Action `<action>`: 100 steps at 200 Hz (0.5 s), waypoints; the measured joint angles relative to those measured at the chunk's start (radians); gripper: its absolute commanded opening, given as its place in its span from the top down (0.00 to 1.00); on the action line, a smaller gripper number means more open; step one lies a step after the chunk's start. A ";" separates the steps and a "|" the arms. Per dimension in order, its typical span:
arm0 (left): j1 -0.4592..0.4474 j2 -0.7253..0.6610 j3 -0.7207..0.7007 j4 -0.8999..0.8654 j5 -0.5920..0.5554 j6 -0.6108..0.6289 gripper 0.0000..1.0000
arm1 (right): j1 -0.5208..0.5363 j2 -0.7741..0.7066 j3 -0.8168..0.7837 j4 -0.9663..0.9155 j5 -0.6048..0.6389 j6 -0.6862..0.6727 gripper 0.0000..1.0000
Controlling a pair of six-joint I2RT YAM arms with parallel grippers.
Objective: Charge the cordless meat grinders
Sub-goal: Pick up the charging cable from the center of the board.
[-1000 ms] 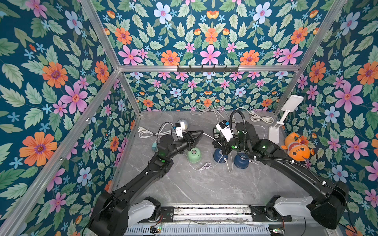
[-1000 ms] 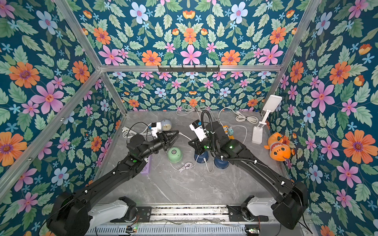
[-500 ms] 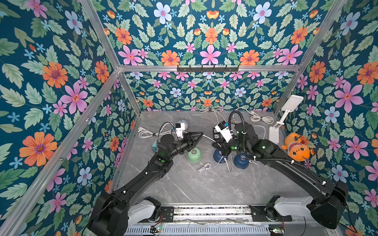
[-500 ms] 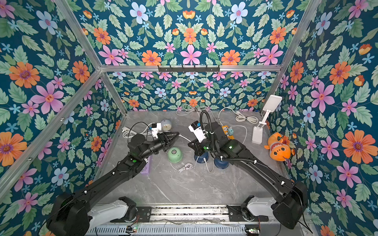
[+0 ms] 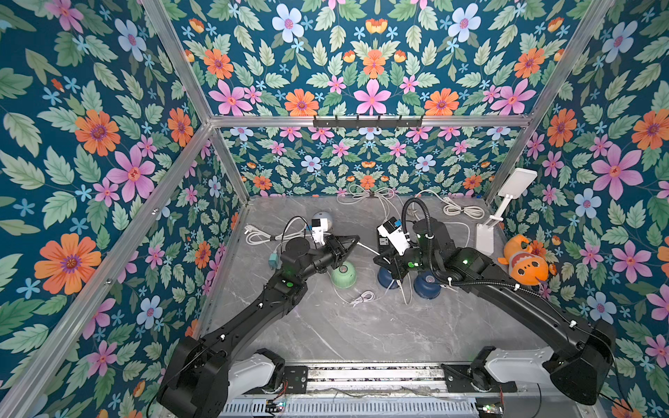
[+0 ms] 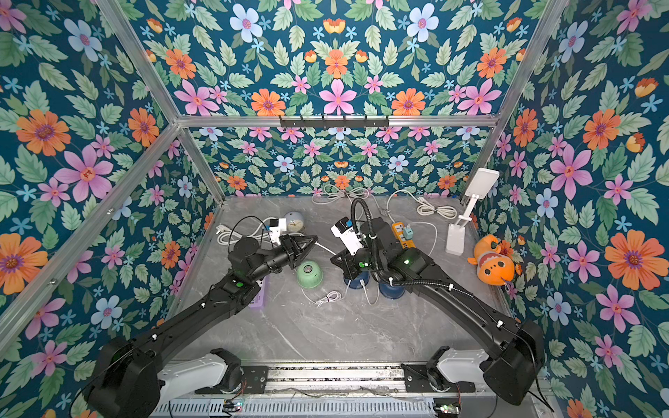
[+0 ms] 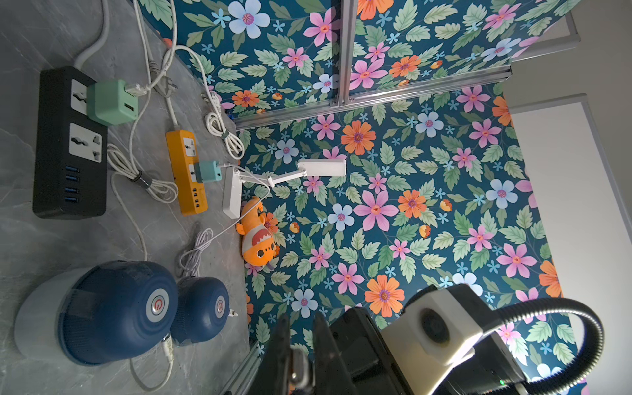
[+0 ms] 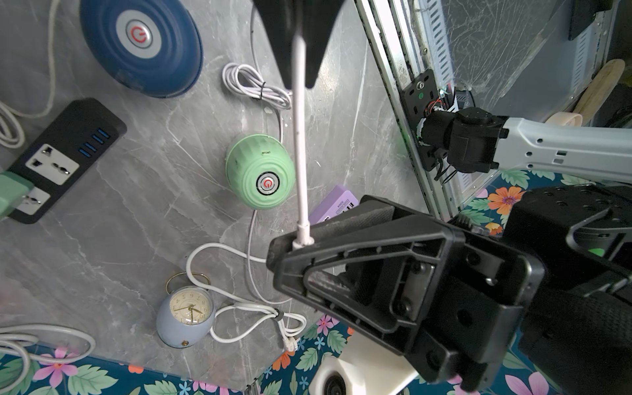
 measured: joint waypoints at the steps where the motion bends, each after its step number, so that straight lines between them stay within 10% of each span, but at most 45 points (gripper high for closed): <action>1: 0.000 0.000 0.000 0.000 0.000 0.000 0.98 | 0.000 0.000 0.000 0.000 0.000 0.000 1.00; 18: 0.000 0.000 0.000 0.003 0.001 0.004 1.00 | 0.000 0.000 0.001 -0.005 0.000 0.000 0.99; 51: 0.000 0.006 0.022 -0.030 0.021 0.054 1.00 | 0.000 0.005 0.037 -0.039 0.008 0.001 0.51; 100: 0.000 0.018 0.104 -0.206 0.064 0.266 1.00 | 0.000 0.016 0.134 -0.150 0.026 -0.011 0.39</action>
